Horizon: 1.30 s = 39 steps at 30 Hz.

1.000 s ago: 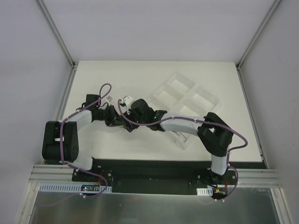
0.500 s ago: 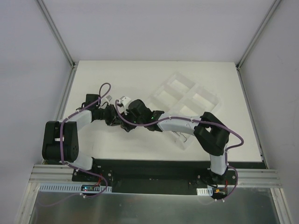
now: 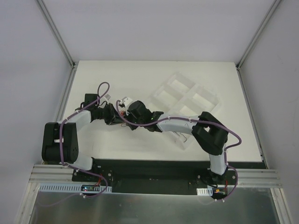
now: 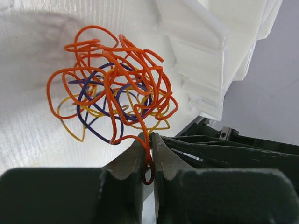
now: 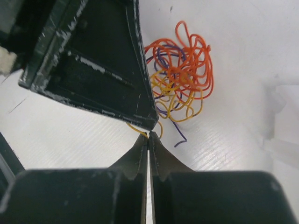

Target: Untangle the cables

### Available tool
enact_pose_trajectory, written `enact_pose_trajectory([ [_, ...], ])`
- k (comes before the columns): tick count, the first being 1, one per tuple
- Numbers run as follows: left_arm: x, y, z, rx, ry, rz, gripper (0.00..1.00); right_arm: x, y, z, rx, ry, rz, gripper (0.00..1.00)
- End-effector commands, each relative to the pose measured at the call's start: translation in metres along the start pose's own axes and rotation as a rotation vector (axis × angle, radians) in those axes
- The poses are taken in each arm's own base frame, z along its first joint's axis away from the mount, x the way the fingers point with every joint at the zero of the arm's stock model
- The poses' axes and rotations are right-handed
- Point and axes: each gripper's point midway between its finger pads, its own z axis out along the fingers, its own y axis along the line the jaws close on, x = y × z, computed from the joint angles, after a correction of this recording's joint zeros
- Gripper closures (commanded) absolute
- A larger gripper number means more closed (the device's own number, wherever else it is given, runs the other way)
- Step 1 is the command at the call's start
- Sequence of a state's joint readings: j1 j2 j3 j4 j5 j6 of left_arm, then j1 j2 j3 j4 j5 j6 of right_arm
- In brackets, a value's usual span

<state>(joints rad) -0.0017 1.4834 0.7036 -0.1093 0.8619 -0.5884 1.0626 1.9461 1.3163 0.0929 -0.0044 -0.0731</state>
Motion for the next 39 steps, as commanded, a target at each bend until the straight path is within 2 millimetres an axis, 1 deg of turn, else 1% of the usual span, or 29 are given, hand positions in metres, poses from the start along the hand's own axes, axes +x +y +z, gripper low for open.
enact_pose_trajectory([
  [1,-0.014,-0.016,-0.016,0.034,-0.090,0.074,0.94,-0.013,0.012,-0.016,-0.024,-0.050,0.035,1.00],
  [2,-0.014,-0.017,-0.019,0.030,-0.107,0.089,0.94,-0.012,0.012,-0.020,-0.024,-0.051,0.038,1.00],
  [3,-0.015,-0.018,-0.021,0.027,-0.121,0.103,0.94,-0.007,0.011,-0.023,-0.024,-0.045,0.041,1.00],
  [5,-0.017,-0.020,-0.025,0.022,-0.142,0.129,0.88,-0.009,0.012,-0.032,-0.028,-0.059,0.055,1.00],
  [6,-0.017,-0.020,-0.025,0.020,-0.143,0.130,0.82,-0.012,0.012,-0.036,-0.031,-0.074,0.061,1.00],
  [10,-0.016,-0.017,-0.023,0.014,-0.128,0.112,0.70,-0.030,0.029,-0.063,-0.104,-0.143,0.114,1.00],
  [13,-0.017,-0.017,-0.023,0.014,-0.128,0.112,0.56,-0.045,0.035,-0.080,-0.140,-0.186,0.122,1.00],
  [14,-0.016,-0.017,-0.024,0.008,-0.135,0.117,0.49,-0.049,0.036,-0.085,-0.141,-0.189,0.121,1.00],
  [15,-0.016,-0.016,-0.025,0.001,-0.148,0.121,0.43,-0.055,0.035,-0.089,-0.140,-0.188,0.120,1.00],
  [17,-0.014,-0.017,-0.029,-0.003,-0.168,0.135,0.41,-0.063,0.040,-0.098,-0.166,-0.186,0.114,1.00],
  [18,-0.013,-0.018,-0.031,-0.008,-0.189,0.147,0.43,-0.067,0.040,-0.101,-0.170,-0.185,0.117,1.00],
  [20,-0.009,-0.019,-0.040,-0.010,-0.257,0.163,0.52,-0.071,0.040,-0.107,-0.175,-0.175,0.136,1.00],
  [22,-0.001,-0.024,-0.049,0.027,-0.340,0.193,0.55,-0.076,0.039,-0.113,-0.192,-0.165,0.172,1.00],
  [23,0.006,-0.032,-0.057,0.071,-0.395,0.236,0.54,-0.080,0.040,-0.117,-0.216,-0.162,0.195,1.00],
  [24,0.009,-0.036,-0.063,0.095,-0.443,0.257,0.52,-0.083,0.041,-0.118,-0.236,-0.160,0.220,1.00],
  [25,0.012,-0.040,-0.068,0.116,-0.475,0.269,0.47,-0.086,0.041,-0.121,-0.255,-0.160,0.237,1.00],
  [26,0.014,-0.046,-0.074,0.137,-0.507,0.293,0.41,-0.082,0.041,-0.121,-0.268,-0.130,0.255,1.00],
  [27,0.017,-0.051,-0.078,0.156,-0.514,0.304,0.34,-0.085,0.040,-0.123,-0.284,-0.126,0.266,1.00],
  [28,0.020,-0.055,-0.080,0.169,-0.511,0.306,0.30,-0.087,0.040,-0.125,-0.300,-0.119,0.275,1.00],
  [30,0.025,-0.060,-0.079,0.194,-0.481,0.300,0.27,-0.091,0.041,-0.128,-0.324,-0.110,0.280,1.00],
  [33,0.029,-0.063,-0.080,0.213,-0.471,0.312,0.26,-0.095,0.041,-0.131,-0.340,-0.099,0.288,1.00],
  [35,0.030,-0.065,-0.080,0.227,-0.468,0.336,0.21,-0.097,0.042,-0.133,-0.353,-0.099,0.290,1.00],
  [37,0.032,-0.073,-0.078,0.260,-0.430,0.367,0.20,-0.098,0.044,-0.134,-0.364,-0.096,0.296,1.00],
  [39,0.035,-0.078,-0.074,0.273,-0.382,0.381,0.15,-0.100,0.047,-0.134,-0.377,-0.095,0.302,1.00],
])
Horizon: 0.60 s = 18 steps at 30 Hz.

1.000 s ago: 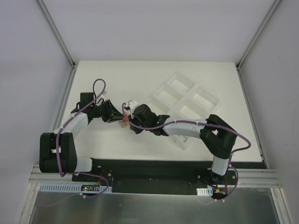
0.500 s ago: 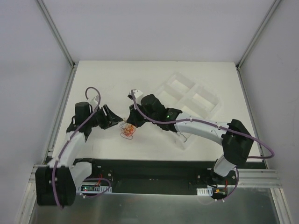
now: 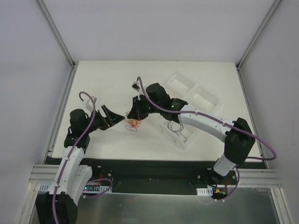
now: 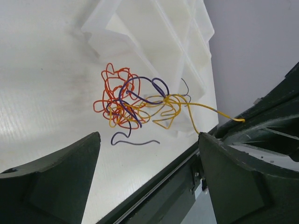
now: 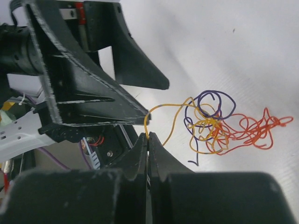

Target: Untangle the cables

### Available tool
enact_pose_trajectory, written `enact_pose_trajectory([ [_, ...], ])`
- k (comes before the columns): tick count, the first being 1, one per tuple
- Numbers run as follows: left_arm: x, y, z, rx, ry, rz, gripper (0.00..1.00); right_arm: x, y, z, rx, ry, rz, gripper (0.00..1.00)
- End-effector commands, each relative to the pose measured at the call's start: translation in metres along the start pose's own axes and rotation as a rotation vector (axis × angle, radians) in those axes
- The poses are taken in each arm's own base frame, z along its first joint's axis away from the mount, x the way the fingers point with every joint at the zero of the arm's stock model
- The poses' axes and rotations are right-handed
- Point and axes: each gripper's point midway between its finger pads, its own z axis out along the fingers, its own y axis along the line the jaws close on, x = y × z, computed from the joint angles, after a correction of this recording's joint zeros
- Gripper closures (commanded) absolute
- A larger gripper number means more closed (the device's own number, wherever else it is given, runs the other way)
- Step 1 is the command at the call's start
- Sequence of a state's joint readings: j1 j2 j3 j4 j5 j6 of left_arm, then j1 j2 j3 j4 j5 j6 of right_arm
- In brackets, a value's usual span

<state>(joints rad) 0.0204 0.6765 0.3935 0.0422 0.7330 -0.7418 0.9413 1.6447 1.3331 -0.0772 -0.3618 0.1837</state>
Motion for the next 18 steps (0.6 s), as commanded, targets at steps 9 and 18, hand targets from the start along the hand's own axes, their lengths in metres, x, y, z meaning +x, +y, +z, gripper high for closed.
enact_pose_trajectory([
  [9,0.003,-0.032,0.020,0.104,0.091,0.095,0.09,-0.023,0.038,-0.011,-0.125,-0.027,0.035,1.00],
  [18,-0.001,-0.016,0.039,0.007,0.082,0.026,0.05,-0.027,0.052,-0.016,-0.166,-0.025,0.061,1.00],
])
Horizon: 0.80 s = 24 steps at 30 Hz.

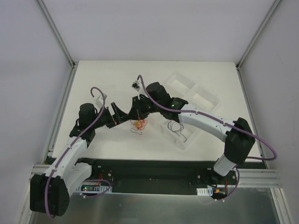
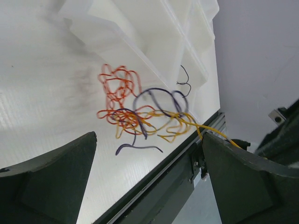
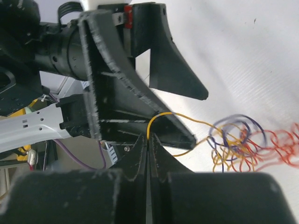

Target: Untangle the cables

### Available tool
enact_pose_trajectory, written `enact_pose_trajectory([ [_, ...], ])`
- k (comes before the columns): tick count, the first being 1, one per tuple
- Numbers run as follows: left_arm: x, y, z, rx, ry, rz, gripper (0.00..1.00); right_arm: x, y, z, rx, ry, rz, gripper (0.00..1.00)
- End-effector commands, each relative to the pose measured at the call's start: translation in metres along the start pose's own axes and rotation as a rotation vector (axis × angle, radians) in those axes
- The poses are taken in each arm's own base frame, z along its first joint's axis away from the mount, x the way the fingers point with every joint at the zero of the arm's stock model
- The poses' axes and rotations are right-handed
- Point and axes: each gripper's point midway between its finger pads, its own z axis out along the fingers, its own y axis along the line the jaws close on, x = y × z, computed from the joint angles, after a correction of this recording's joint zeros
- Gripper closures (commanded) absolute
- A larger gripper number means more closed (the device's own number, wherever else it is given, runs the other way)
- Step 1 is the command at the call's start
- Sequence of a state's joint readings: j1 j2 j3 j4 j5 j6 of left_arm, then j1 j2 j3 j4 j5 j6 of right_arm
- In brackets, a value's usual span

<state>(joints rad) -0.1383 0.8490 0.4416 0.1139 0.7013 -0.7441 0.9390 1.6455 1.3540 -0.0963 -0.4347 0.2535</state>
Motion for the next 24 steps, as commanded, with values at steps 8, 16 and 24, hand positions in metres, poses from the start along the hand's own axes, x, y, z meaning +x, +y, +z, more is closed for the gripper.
enact_pose_trajectory([
  [8,-0.023,0.059,0.031,-0.258,-0.031,-0.131,0.06,-0.050,0.083,-0.041,-0.174,-0.132,-0.054,1.00],
  [16,-0.006,0.089,0.040,-0.321,0.033,-0.241,0.09,-0.108,0.126,-0.101,-0.190,-0.302,-0.158,1.00],
  [24,-0.025,0.034,0.003,-0.170,-0.101,-0.066,0.09,-0.104,0.095,-0.086,-0.121,-0.267,-0.126,1.00],
])
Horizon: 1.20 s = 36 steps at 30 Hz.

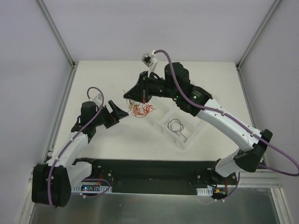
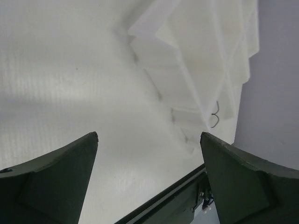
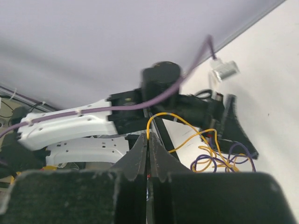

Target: Untangle the cables

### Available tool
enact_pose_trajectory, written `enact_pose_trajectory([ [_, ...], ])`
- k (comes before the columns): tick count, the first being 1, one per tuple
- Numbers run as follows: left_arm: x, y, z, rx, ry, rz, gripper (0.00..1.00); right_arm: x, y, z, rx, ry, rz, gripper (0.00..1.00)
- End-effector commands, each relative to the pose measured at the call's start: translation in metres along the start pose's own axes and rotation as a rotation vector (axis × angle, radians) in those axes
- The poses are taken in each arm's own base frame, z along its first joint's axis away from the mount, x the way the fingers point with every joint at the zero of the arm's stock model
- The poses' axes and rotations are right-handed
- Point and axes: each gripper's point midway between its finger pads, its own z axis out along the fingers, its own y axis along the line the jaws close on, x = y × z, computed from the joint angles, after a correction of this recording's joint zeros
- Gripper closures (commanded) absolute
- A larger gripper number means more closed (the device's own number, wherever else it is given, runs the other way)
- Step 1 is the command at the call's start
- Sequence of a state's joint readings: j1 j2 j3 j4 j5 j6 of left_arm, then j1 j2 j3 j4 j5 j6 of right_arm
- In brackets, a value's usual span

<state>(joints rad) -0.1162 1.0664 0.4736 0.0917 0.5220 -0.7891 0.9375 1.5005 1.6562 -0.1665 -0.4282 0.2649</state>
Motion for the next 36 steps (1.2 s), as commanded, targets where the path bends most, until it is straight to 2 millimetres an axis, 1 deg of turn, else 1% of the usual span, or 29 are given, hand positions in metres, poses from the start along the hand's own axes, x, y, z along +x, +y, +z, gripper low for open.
enact_pose_trajectory([
  [1,-0.009,-0.036,-0.032,0.124,-0.091,0.132,0.09,0.013,-0.023,0.005,0.051,0.036,0.019,1.00],
  [5,-0.014,-0.066,-0.061,0.202,-0.169,0.230,0.09,0.016,-0.034,0.009,0.063,0.039,0.033,1.00],
  [6,-0.015,-0.063,-0.065,0.181,-0.187,0.223,0.10,0.018,-0.038,0.010,0.070,0.044,0.041,1.00],
  [7,-0.016,-0.067,-0.074,0.193,-0.228,0.234,0.11,0.021,-0.042,0.012,0.072,0.051,0.048,1.00],
  [10,-0.019,-0.078,-0.086,0.227,-0.281,0.254,0.11,0.029,-0.052,0.019,0.077,0.069,0.074,1.00],
  [13,-0.020,-0.091,-0.096,0.264,-0.299,0.269,0.10,0.034,-0.055,0.024,0.074,0.081,0.093,1.00],
  [15,-0.021,-0.097,-0.102,0.279,-0.314,0.282,0.10,0.034,-0.057,0.026,0.076,0.080,0.100,1.00],
  [18,-0.021,-0.101,-0.105,0.291,-0.315,0.289,0.08,0.031,-0.059,0.026,0.076,0.076,0.119,1.00],
  [21,-0.021,-0.105,-0.106,0.308,-0.319,0.307,0.05,0.033,-0.057,0.028,0.053,0.087,0.145,1.00],
  [24,-0.022,-0.115,-0.111,0.343,-0.324,0.331,0.02,0.036,-0.054,0.030,0.027,0.098,0.171,1.00],
  [25,-0.022,-0.117,-0.111,0.346,-0.322,0.323,0.01,0.037,-0.054,0.031,0.021,0.095,0.181,1.00],
  [26,-0.025,-0.124,-0.114,0.371,-0.341,0.332,0.01,0.037,-0.051,0.031,0.009,0.096,0.188,1.00],
  [28,-0.027,-0.131,-0.115,0.404,-0.345,0.324,0.01,0.038,-0.050,0.032,-0.004,0.092,0.201,1.00],
  [32,-0.028,-0.141,-0.114,0.464,-0.333,0.291,0.01,0.039,-0.049,0.032,-0.013,0.092,0.215,1.00],
  [35,-0.028,-0.141,-0.108,0.466,-0.314,0.291,0.01,0.039,-0.045,0.032,-0.030,0.089,0.240,1.00],
  [36,-0.028,-0.141,-0.106,0.463,-0.306,0.296,0.01,0.035,-0.042,0.033,-0.049,0.073,0.239,1.00],
])
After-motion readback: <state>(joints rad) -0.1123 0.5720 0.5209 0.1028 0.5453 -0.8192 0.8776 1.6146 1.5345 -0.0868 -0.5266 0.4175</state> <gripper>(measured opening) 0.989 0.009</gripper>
